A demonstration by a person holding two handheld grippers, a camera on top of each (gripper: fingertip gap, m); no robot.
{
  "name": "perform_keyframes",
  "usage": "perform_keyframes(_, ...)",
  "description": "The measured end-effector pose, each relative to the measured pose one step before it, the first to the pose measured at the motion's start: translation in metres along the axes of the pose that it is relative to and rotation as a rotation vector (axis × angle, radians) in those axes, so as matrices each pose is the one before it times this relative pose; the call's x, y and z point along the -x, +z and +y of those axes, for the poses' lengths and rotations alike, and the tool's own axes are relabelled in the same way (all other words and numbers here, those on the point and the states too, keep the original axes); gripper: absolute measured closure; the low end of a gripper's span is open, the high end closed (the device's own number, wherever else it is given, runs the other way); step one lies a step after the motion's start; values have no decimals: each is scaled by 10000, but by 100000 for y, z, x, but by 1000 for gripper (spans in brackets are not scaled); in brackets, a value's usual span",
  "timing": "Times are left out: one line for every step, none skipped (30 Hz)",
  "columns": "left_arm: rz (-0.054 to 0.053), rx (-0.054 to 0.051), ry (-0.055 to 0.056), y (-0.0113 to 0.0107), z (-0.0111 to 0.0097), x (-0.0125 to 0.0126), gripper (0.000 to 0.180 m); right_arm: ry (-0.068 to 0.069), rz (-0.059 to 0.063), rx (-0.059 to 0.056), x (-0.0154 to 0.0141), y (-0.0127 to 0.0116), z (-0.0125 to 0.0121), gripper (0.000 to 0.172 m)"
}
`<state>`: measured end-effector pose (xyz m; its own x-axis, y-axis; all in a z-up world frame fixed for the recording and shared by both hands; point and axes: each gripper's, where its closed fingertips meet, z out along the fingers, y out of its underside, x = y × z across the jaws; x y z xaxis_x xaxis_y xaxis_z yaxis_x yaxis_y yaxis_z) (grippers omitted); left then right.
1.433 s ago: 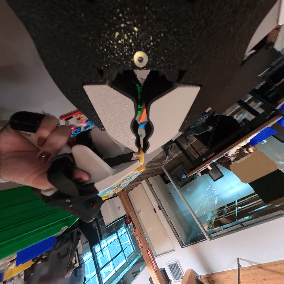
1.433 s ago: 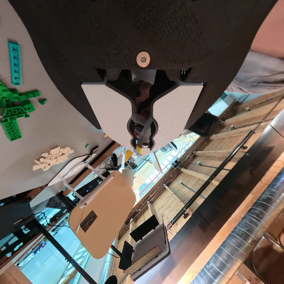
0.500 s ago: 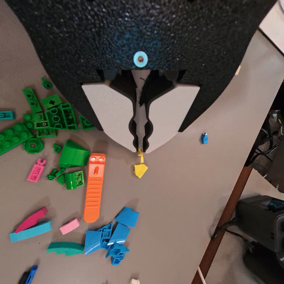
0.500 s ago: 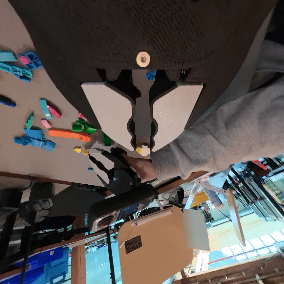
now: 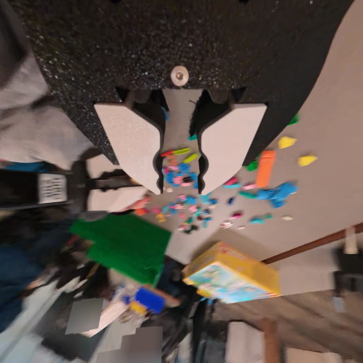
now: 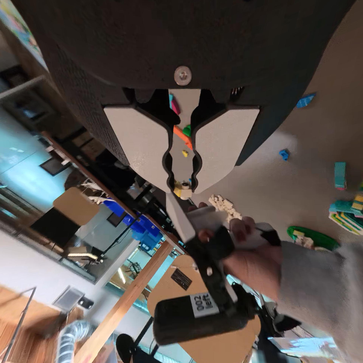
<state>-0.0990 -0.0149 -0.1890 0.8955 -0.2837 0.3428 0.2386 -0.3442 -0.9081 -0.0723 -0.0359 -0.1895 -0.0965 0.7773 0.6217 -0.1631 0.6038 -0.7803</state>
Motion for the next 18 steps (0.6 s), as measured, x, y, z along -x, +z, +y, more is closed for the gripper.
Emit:
perform_keyframes(512,-57,-169,-297,82,-1490,146,-383,13,-57,258,12,-262,156)
perform_keyframes(97,257,9,-88,610,-804,144,-334,3,-149,296,-1,-365,157)
perform_keyframes(-44,258,161,-31,653,-544,143,-294,-6,-109,282,14,-296,157)
perform_keyframes(-58,10,128,-106,281,-469,148,-274,-25,94,267,85,-3,157)
perform_keyframes(-141,-44,178,-171,170,-258,151,-294,32,57,173,68,-9,157)
perform_keyframes(-165,-45,207,-209,120,-173,152,-241,27,-20,171,35,-113,157)
perform_keyframes(-257,-9,204,-210,118,22,152,-127,42,27,113,67,-68,157)
perform_keyframes(-274,43,273,-218,161,58,150,-94,84,110,26,102,52,157)
perform_keyframes(-333,90,322,-186,206,160,148,-158,172,139,-95,79,131,157)
perform_keyframes(-391,190,361,-113,323,237,147,-191,136,61,-69,44,59,157)
perform_keyframes(-318,103,362,-52,180,121,147,-110,34,10,60,7,-6,157)
perform_keyframes(-148,3,266,-25,30,-89,149,-64,-37,31,157,39,-20,157)
perform_keyframes(-46,38,191,11,22,-165,154,-114,51,-12,65,29,-78,157)
perform_keyframes(-25,36,111,-2,1,-139,158,-198,117,34,10,24,-24,157)
perform_keyframes(-55,96,99,16,81,-41,160,-235,114,72,-2,39,45,157)
perform_keyframes(-77,121,98,32,127,5,161,-183,34,69,80,36,68,157)
perform_keyframes(-138,92,89,38,81,74,162,-138,16,86,76,42,108,157)
perform_keyframes(-129,65,123,40,61,41,163,-132,45,87,34,51,102,157)
